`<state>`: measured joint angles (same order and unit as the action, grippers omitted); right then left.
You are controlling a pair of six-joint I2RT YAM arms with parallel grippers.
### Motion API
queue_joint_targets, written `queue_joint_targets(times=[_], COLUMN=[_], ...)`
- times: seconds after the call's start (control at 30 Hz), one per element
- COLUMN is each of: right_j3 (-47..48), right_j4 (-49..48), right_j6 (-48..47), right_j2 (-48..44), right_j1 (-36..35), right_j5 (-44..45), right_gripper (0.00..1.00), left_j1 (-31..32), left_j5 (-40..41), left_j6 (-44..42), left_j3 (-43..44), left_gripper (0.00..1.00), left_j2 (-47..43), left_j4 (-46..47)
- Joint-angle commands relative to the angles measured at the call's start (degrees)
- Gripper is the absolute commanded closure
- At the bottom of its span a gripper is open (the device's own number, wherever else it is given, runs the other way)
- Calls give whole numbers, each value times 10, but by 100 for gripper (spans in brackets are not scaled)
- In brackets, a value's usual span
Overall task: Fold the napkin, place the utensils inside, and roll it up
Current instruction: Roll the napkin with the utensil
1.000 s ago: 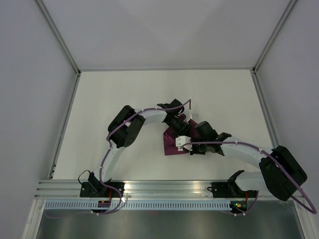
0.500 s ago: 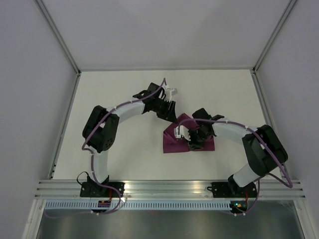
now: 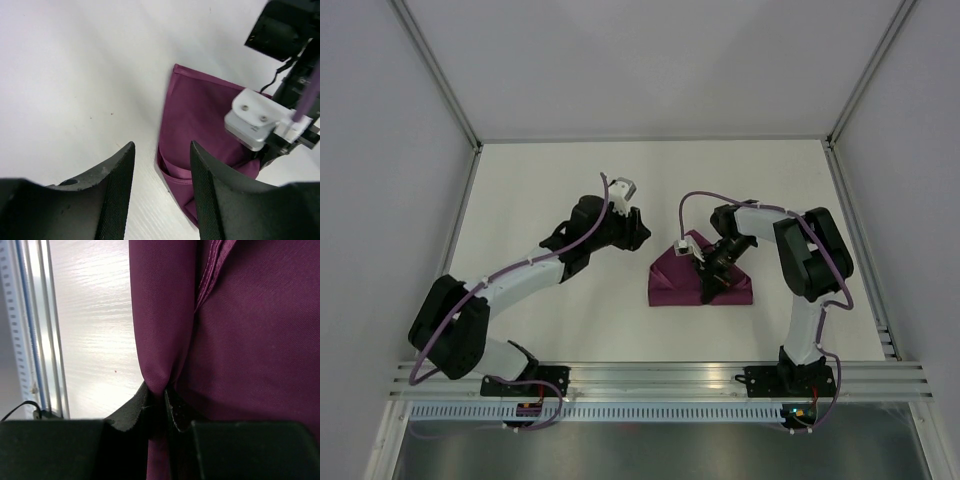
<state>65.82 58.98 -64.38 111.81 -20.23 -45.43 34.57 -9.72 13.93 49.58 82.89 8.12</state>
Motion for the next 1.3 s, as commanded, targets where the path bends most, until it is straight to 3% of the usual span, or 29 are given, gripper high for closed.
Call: queue_joint_targets(times=[0.0,0.23,0.53,0.87,1.27], right_j3=[-6,25,38,39,47], right_j4=[24,44,47,42,39], right_j6=[-47,-51,-43,-32,-21], right_j2=[49,85,100,104,111], right_j1=[1,10,19,21,25], right_j5=[54,44,39,40,41], right_gripper=[85,85,85,85,84], left_j1=[37,202,292,339,342], left_j5=[59,160,132,102,84], left_j6=[-45,-194,-252,-290,-297], left_j3=[-35,-48,-7,62,71], left_gripper=[46,45,45,44,45], left_j2=[-48,-43,51,177,238], left_j4=[97,75,25,8,51])
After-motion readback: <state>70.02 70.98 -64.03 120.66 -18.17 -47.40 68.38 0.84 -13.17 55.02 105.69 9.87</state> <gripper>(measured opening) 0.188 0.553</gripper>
